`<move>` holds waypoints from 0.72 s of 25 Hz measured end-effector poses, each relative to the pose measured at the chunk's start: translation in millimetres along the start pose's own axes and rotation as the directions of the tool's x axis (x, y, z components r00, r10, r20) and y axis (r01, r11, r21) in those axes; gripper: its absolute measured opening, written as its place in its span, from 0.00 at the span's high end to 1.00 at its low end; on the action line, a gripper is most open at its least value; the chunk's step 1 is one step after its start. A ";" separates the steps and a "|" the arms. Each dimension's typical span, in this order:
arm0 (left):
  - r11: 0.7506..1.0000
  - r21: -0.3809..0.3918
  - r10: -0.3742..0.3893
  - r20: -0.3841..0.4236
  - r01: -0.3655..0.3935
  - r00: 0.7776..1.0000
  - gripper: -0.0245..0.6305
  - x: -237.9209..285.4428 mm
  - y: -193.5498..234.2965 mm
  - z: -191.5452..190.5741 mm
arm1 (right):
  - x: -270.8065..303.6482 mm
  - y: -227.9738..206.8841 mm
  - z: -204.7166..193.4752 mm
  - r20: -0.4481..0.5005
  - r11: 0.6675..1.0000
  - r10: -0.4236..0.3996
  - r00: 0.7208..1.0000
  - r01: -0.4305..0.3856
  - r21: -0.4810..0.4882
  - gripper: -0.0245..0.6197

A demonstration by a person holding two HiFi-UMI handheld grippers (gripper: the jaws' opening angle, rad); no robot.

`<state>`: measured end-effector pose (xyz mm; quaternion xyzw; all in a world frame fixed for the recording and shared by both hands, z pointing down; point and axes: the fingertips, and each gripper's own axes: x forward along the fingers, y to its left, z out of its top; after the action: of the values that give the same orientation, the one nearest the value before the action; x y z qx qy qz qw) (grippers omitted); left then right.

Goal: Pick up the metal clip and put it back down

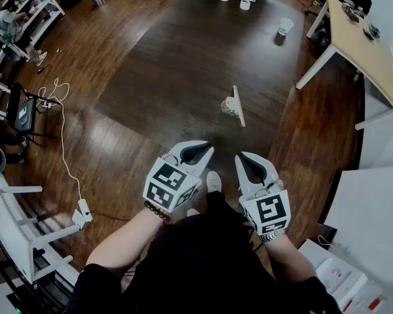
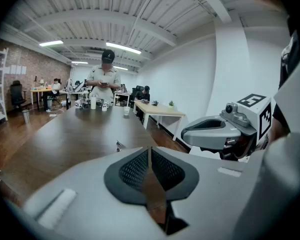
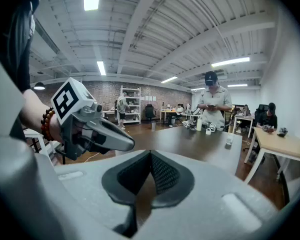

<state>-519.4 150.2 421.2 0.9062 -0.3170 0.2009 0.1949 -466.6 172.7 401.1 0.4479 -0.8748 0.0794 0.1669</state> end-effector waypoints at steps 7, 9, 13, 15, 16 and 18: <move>0.985 -0.174 -0.035 -0.062 0.023 0.997 0.84 98.6 44.7 9.6 | 35.5 -70.8 -14.5 -0.029 0.999 0.007 1.000 -0.005 0.045 0.98; 0.971 -0.238 -0.043 -0.087 0.021 0.995 0.82 122.4 57.8 4.5 | 43.3 -86.3 -24.1 -0.045 0.998 0.007 0.999 -0.004 0.067 0.98; 0.922 -0.388 -0.053 -0.128 -0.001 0.990 0.79 161.9 84.4 -9.6 | 56.5 -106.9 -41.6 -0.074 0.994 0.018 0.997 -0.010 0.110 0.98; 0.887 -0.461 -0.048 -0.138 -0.021 0.989 0.79 177.9 97.7 -16.3 | 61.2 -113.3 -47.3 -0.081 0.992 0.024 0.996 -0.013 0.126 0.98; 0.867 -0.497 -0.048 -0.142 -0.029 0.989 0.79 185.4 103.6 -19.6 | 63.3 -116.3 -49.8 -0.085 0.991 0.026 0.996 -0.015 0.133 0.98; 0.824 -0.565 -0.053 -0.148 -0.040 0.988 0.77 198.4 112.5 -25.9 | 66.6 -122.0 -54.5 -0.092 0.989 0.031 0.995 -0.018 0.147 0.98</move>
<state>-456.6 -17.1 565.2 0.7898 -0.3428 0.1678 0.4801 -391.9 66.5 474.8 0.4439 -0.8632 0.1663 0.1738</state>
